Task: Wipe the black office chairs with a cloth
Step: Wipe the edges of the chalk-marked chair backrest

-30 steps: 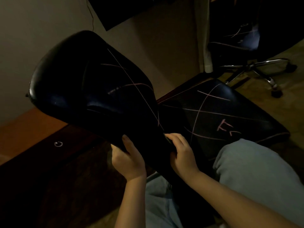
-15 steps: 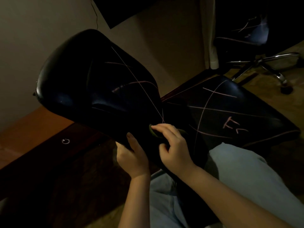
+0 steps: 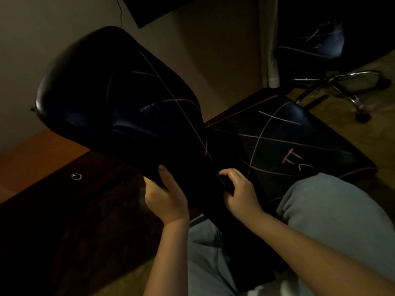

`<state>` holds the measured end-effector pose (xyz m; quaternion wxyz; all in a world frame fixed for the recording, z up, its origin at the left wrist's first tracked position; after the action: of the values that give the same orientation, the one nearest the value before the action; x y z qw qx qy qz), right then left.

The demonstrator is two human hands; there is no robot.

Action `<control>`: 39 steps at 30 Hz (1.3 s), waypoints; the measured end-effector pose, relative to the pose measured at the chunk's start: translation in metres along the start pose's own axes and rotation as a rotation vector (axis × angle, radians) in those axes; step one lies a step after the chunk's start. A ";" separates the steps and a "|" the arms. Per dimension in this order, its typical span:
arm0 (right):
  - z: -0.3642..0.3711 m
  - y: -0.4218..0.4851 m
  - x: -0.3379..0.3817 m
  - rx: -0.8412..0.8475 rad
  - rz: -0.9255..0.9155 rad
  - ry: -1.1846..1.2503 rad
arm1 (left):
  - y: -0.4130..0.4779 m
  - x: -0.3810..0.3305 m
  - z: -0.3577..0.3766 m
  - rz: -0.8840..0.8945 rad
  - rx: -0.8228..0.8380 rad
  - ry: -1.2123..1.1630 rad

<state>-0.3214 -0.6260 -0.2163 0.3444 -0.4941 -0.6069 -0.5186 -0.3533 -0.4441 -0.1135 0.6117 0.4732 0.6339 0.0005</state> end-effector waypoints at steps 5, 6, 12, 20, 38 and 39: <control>0.003 -0.005 0.018 -0.123 -0.044 0.003 | 0.001 0.005 0.000 -0.025 0.017 0.020; 0.004 -0.005 0.029 -0.144 -0.087 -0.001 | 0.002 0.006 -0.001 -0.028 0.016 0.030; 0.009 0.010 0.084 -0.111 -0.299 -0.002 | 0.003 0.000 0.002 0.013 0.028 0.091; 0.004 0.009 0.061 -0.087 -0.291 -0.026 | 0.000 0.001 0.001 -0.012 -0.014 0.057; 0.009 0.008 0.083 -0.104 -0.329 -0.035 | 0.000 0.001 0.001 -0.015 0.026 0.042; 0.009 0.011 0.087 -0.095 -0.350 -0.038 | 0.001 0.002 0.001 -0.014 0.029 0.045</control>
<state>-0.3345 -0.5965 -0.1339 0.2135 -0.4062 -0.6649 -0.5893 -0.3513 -0.4434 -0.1146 0.5901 0.4774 0.6510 -0.0024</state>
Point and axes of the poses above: each hand's wrist, its own y-axis towards the middle knuckle, its own z-axis out of the palm, x = y × z, the point moved 8 cm from there along y, towards the middle knuckle, and after that the axes turned 1 degree about -y, right-handed, at the moved point
